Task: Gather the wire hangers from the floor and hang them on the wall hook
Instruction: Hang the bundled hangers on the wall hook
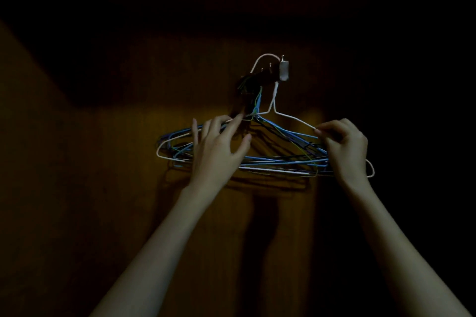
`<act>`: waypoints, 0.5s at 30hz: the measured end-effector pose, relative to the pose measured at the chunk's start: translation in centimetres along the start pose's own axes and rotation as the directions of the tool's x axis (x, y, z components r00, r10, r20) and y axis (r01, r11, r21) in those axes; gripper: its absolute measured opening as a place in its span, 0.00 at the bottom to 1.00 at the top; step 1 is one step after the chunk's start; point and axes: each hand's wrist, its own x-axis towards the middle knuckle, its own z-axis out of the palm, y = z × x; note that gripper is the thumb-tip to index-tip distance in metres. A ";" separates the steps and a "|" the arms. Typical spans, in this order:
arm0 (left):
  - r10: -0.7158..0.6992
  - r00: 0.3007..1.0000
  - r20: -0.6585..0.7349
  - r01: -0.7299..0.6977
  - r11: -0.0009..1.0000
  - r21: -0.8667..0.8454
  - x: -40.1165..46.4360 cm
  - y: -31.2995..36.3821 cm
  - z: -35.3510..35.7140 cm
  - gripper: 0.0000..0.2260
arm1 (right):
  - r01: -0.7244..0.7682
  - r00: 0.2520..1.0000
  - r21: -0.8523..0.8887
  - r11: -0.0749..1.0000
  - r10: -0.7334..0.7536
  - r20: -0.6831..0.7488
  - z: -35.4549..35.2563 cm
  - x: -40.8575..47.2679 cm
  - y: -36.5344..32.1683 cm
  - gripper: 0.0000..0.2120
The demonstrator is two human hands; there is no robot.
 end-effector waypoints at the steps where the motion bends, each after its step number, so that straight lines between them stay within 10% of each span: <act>1: -0.012 1.000 0.024 0.012 1.000 0.019 0.4 -0.4 0.3 0.29 | -0.005 1.000 -0.004 1.000 0.005 0.012 0.8 0.5 0.4 0.02; 15: -0.049 0.983 0.180 0.014 0.981 0.192 2.7 -5.8 5.1 0.26 | -0.113 0.988 -0.001 0.994 0.113 0.108 8.2 2.6 3.9 0.07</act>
